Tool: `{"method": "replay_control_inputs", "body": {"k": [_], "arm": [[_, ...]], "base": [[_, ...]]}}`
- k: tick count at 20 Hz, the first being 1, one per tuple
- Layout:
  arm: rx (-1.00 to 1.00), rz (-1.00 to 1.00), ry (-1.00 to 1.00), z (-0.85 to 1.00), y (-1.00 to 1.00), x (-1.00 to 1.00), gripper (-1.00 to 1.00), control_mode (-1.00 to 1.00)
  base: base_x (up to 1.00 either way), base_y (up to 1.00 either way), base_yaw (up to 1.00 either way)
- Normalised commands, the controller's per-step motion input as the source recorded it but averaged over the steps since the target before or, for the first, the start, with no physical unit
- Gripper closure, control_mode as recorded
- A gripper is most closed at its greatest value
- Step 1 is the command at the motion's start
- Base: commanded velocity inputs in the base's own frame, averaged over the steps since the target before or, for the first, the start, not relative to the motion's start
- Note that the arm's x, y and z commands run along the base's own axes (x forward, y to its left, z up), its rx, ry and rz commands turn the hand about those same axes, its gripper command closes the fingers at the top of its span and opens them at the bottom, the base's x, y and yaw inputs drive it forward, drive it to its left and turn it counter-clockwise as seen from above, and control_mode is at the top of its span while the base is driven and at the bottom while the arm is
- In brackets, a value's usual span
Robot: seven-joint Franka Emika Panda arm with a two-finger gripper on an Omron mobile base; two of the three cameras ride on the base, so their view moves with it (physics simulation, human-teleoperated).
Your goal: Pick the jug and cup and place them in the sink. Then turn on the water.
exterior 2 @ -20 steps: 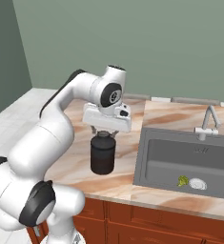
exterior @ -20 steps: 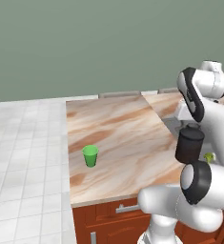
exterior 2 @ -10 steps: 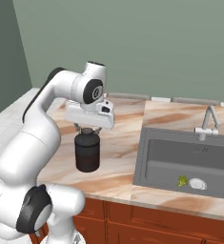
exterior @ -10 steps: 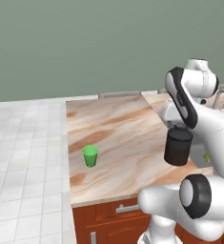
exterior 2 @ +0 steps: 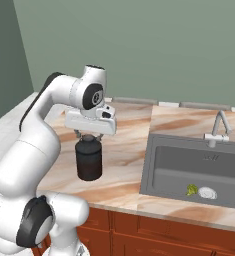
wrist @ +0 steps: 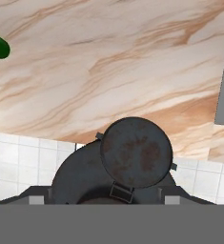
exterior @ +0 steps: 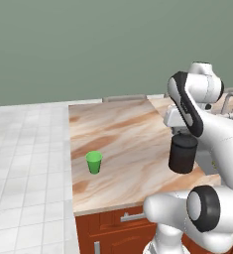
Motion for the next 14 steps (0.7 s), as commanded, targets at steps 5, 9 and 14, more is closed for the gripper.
{"method": "replay_control_inputs", "body": {"k": [5,9,14], "arm": [[0.0,0.0,0.0,0.0,0.0,0.0,1.0,-1.0],[0.0,0.0,0.0,0.0,0.0,0.0,1.0,1.0],[0.0,0.0,0.0,0.0,0.0,0.0,1.0,1.0]], "base": [[0.0,0.0,0.0],[-0.09,-0.02,-0.01],[-0.06,-0.65,-0.03]]}}
